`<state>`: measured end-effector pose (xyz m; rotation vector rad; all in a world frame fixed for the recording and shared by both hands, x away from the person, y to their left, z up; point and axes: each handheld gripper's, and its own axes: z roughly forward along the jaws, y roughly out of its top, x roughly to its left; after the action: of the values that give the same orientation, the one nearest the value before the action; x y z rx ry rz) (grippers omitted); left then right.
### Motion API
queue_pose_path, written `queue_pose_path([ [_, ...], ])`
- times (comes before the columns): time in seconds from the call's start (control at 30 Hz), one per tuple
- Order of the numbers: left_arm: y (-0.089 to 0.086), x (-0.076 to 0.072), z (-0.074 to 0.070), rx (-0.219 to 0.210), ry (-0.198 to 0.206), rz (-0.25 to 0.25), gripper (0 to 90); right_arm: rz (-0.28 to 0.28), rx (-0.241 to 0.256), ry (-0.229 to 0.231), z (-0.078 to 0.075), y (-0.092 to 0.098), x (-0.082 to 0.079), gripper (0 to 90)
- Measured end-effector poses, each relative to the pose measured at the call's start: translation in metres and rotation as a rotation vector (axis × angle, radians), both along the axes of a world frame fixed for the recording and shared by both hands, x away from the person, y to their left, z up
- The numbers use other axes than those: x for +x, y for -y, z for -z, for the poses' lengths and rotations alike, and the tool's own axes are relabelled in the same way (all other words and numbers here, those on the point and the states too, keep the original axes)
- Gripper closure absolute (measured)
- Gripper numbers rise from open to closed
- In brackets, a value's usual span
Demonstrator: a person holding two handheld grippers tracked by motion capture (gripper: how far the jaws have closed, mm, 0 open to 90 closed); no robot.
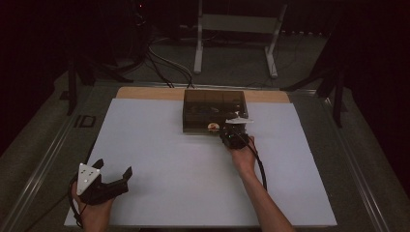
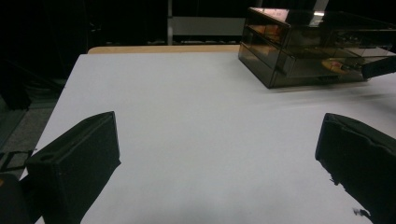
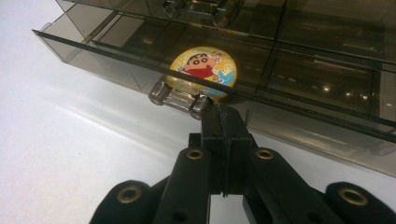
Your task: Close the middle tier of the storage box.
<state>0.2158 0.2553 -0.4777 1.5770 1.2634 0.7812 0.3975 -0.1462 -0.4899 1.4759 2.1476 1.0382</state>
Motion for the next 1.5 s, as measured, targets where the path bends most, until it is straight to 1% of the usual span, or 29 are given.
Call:
queue_pose_path([
  [0.73, 0.000, 0.000, 0.000, -0.001, 0.003, 0.000, 1.1, 0.013, 0.014, -0.001, 0.001, 0.000, 0.007, 90.0],
  [1.07, -0.001, -0.001, 0.000, -0.004, 0.005, -0.004, 1.1, 0.024, 0.013, -0.009, 0.003, 0.000, 0.011, 90.0],
  [1.2, -0.001, -0.001, 0.000, -0.005, 0.005, -0.004, 1.1, 0.032, 0.020, -0.015, 0.005, 0.001, 0.013, 89.9],
  [1.3, -0.001, -0.001, 0.000, -0.005, 0.005, -0.003, 1.1, 0.035, 0.012, -0.010, 0.005, 0.000, 0.014, 89.8],
  [1.43, -0.001, -0.001, -0.001, -0.006, 0.006, -0.003, 1.1, 0.043, 0.017, -0.007, 0.004, 0.000, 0.016, 89.9],
  [1.5, -0.001, -0.001, -0.001, -0.007, 0.006, -0.003, 1.1, 0.042, 0.009, -0.002, 0.004, 0.001, 0.017, 89.8],
])
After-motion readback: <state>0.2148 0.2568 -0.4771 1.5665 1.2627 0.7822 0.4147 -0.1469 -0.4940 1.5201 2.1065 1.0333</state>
